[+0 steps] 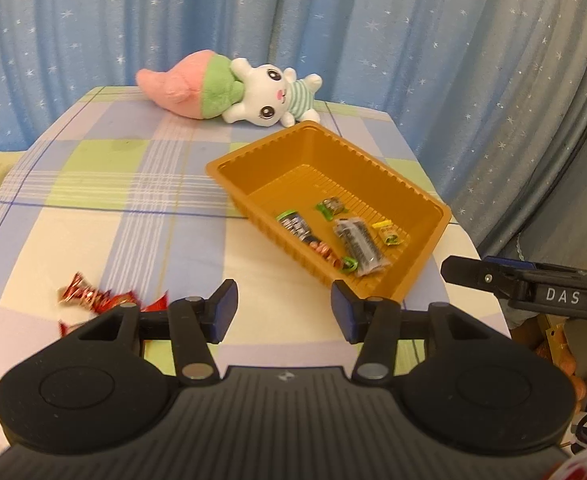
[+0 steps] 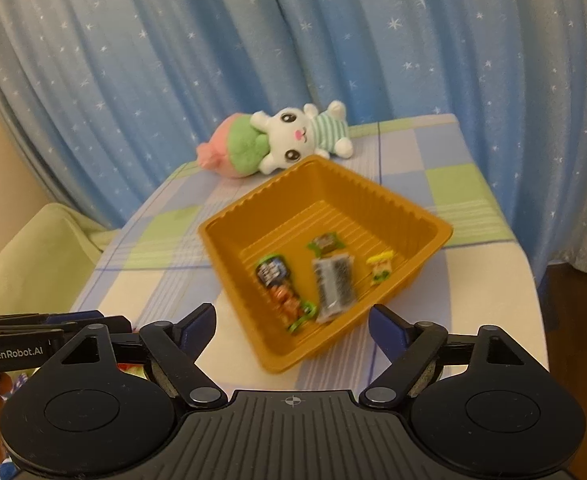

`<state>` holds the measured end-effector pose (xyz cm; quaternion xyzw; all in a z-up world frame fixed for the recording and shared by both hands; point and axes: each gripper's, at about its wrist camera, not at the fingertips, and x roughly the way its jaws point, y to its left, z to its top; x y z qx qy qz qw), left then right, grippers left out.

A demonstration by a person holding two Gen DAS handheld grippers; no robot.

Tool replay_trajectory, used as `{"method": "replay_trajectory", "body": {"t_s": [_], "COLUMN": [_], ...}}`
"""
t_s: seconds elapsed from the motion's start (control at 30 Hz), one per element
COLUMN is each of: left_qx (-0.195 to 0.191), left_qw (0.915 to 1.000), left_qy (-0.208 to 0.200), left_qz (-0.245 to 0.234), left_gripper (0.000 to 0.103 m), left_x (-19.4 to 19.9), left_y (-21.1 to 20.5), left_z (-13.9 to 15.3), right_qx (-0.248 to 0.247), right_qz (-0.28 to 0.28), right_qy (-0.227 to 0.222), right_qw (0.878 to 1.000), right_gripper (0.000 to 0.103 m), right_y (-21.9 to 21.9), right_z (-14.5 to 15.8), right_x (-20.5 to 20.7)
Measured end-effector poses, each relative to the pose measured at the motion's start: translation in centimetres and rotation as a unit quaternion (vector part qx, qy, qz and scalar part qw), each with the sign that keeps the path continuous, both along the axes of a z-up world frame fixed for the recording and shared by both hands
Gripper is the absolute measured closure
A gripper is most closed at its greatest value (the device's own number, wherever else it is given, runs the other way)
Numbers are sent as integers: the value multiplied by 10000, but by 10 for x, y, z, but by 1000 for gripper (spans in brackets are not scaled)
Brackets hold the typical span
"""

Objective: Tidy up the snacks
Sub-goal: 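Lift both open tools away from the tray toward the red candies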

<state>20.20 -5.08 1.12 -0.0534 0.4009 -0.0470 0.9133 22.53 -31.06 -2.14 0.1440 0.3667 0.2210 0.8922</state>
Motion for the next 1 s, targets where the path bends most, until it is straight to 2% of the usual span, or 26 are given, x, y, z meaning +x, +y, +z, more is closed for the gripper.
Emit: {"method": "replay_trajectory", "body": {"t_s": [0.3,0.6,1.0], "left_qx": [21,17,106], "left_qw": [9998,9991,9971], "left_qy": [-42,163,331], "left_qz": [191,398,677], "left_gripper": [53,53,53], "left_x": [-40,-71,-83], "left_y": [29,65,113], "left_z": [1,-13,-28], "right_qx": [-54,-206,-470], "right_qz": [254,599,847], "right_qy": [158,257,376], "right_qw": [9995,9977,9946], "right_gripper": [19,19,19], "right_y": [27,64,114], "right_z": [-6,-14,-26], "right_x": [-28,-45,-54]}}
